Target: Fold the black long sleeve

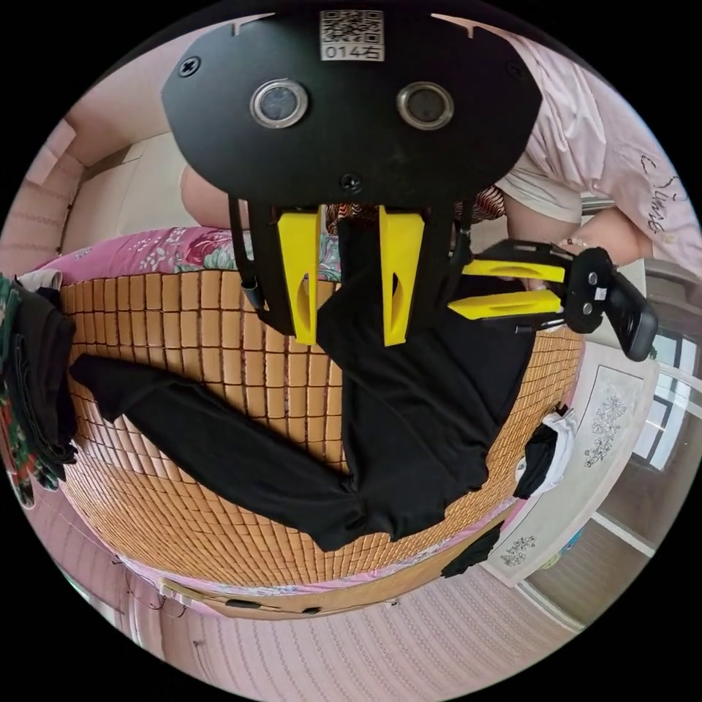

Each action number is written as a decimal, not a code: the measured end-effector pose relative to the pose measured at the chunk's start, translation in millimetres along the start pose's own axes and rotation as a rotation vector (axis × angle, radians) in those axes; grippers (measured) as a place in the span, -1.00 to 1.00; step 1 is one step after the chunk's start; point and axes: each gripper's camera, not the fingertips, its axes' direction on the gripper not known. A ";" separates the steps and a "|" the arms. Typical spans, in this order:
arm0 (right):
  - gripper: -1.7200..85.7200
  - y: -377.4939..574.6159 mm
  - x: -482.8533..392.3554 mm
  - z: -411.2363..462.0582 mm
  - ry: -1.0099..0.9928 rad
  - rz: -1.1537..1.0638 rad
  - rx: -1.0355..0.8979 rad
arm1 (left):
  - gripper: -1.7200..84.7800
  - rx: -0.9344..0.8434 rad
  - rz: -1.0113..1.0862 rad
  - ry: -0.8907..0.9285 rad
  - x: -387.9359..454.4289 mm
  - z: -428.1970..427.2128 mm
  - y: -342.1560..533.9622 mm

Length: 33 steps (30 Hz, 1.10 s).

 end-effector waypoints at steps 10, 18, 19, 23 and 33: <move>-0.93 -6.1 11.0 -45.1 -0.126 -0.041 -0.092 | -0.98 -0.054 0.067 -0.073 -15.8 47.4 -49.5; -0.94 18.3 -5.7 -82.6 -0.234 -0.113 -0.204 | -0.98 -0.018 0.123 0.040 -27.3 12.7 -42.0; -0.93 21.5 -3.8 -76.6 -0.207 -0.105 -0.231 | -0.98 -0.016 0.092 0.045 -33.2 23.2 -42.1; -0.90 26.5 5.3 -67.2 -0.170 -0.066 -0.244 | -0.98 -0.025 -0.004 0.076 -60.6 49.4 -46.6; -0.81 -81.5 -68.4 -117.0 -0.177 -0.367 -0.096 | -0.98 0.079 -0.363 -0.354 -218.7 -11.4 -19.9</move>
